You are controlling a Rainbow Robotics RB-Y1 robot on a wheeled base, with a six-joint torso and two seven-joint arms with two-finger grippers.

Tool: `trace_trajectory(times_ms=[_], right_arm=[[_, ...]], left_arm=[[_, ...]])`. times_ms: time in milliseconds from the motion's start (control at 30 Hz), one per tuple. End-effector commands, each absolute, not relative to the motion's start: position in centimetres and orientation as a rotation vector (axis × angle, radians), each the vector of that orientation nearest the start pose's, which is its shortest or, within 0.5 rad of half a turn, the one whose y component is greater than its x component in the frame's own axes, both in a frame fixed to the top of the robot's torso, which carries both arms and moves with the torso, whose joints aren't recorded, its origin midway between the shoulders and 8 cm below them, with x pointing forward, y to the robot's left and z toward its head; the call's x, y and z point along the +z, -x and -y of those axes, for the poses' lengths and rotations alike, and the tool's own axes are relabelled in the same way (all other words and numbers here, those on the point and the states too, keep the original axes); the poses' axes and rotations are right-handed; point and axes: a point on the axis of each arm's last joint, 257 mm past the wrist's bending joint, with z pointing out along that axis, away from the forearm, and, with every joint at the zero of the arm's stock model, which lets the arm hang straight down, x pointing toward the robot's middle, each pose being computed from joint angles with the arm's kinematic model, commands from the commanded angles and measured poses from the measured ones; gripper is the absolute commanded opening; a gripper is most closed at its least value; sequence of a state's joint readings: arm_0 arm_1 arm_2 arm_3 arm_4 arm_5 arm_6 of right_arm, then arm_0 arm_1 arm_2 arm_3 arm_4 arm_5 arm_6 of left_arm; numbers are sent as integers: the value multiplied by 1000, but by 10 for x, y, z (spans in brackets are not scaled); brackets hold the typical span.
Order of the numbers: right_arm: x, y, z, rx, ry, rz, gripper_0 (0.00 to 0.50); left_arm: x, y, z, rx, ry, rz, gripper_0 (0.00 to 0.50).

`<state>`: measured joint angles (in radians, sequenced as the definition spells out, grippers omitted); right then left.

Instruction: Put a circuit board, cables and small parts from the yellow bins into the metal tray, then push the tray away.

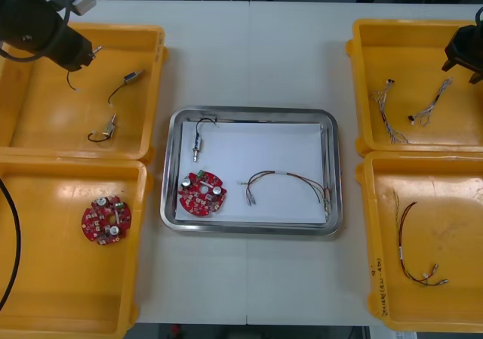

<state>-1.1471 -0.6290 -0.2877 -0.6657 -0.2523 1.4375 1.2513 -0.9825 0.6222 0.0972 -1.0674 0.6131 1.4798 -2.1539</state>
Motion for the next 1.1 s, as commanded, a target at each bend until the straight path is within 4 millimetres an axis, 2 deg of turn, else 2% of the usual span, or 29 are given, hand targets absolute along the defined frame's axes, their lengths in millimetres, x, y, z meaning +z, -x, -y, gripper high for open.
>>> trace_trajectory(times_ms=[33,467,867,1100], right_arm=[[-83,-629,449,119,-830,-2404,500],[-133,-630,454,133,-882,-2414,500],[-154,-631,440,191,-908,-2423,500],[-169,-631,438,190,-908,-2425,500]], left_arm=[[-77,-612,-345,140,-564,-2409,0],[-78,-572,-300,128,-468,-2466,0],[-88,-535,-263,101,-360,-2515,0],[-94,-527,-238,93,-292,-2528,2]])
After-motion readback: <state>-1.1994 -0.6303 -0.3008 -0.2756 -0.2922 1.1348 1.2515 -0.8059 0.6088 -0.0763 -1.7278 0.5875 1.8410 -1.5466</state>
